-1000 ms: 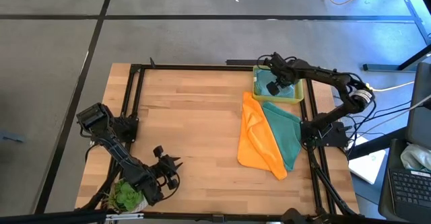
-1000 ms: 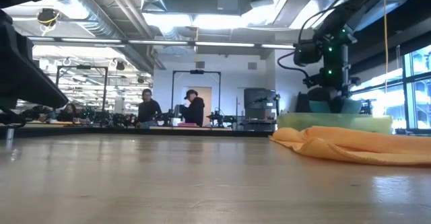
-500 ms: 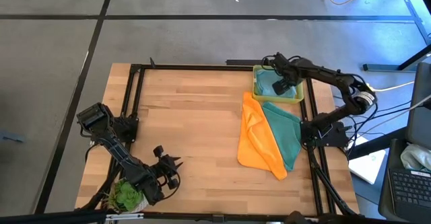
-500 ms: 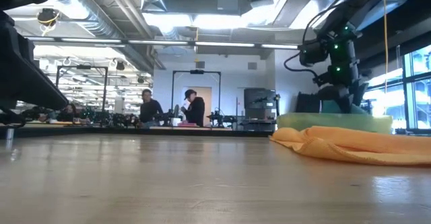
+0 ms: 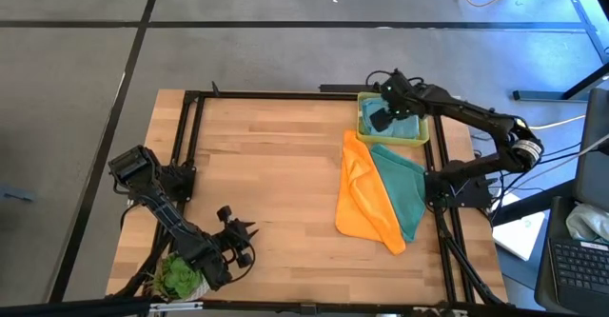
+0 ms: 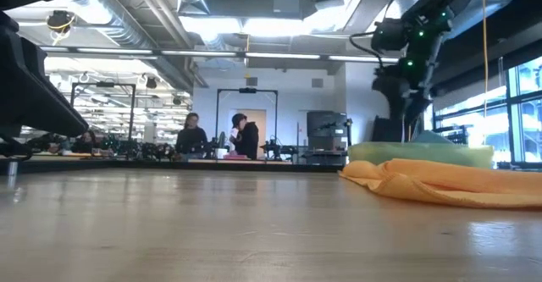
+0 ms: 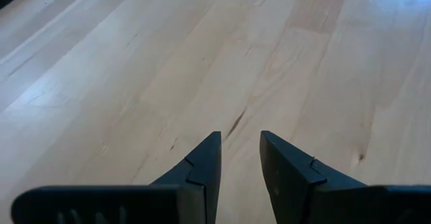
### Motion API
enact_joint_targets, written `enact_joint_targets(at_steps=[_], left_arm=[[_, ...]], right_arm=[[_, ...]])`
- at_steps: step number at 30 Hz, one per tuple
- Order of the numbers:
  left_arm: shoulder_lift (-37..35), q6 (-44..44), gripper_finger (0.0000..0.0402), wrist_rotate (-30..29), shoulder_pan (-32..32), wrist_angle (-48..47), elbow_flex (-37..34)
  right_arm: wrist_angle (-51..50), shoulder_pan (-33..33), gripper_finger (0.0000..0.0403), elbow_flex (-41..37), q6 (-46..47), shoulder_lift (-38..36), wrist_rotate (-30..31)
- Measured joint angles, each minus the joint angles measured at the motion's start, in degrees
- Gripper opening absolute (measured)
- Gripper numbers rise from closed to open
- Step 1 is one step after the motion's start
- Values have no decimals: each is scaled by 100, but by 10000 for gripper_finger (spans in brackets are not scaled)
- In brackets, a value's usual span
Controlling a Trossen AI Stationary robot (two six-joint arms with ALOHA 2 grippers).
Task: Fold microfiber towels
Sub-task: Put the folded blue microfiber cloth into the yellow bin
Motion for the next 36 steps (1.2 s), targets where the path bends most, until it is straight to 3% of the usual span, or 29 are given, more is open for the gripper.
enact_joint_targets(at_steps=[2, 5, 7, 11, 16, 27, 32, 36], left_arm=[[0, 21, 96, -9, 0, 1, 0], [0, 18, 96, -35, 0, 1, 0], [0, 16, 96, -35, 0, 3, 0], [0, -2, 96, -112, 22, 3, 0], [0, 22, 96, -132, 65, 1, 0], [0, 26, 96, -112, 63, 1, 0], [0, 28, 96, -30, 61, 1, 0], [0, 28, 96, 93, 61, -2, 0]], right_arm=[[220, 110, 215, -71, -114, 122, 77], [39, 68, 190, -87, -358, 387, 1302], [-15, -87, 172, -91, -366, 509, 1760], [-15, -419, 140, -91, -251, 742, 1440], [101, -738, 112, -91, -383, 1135, 1595], [506, -942, 103, 121, -380, 2118, 1606], [396, -942, 103, 145, -523, 2028, 1559], [211, -804, 103, 143, -595, 1556, 1556]])
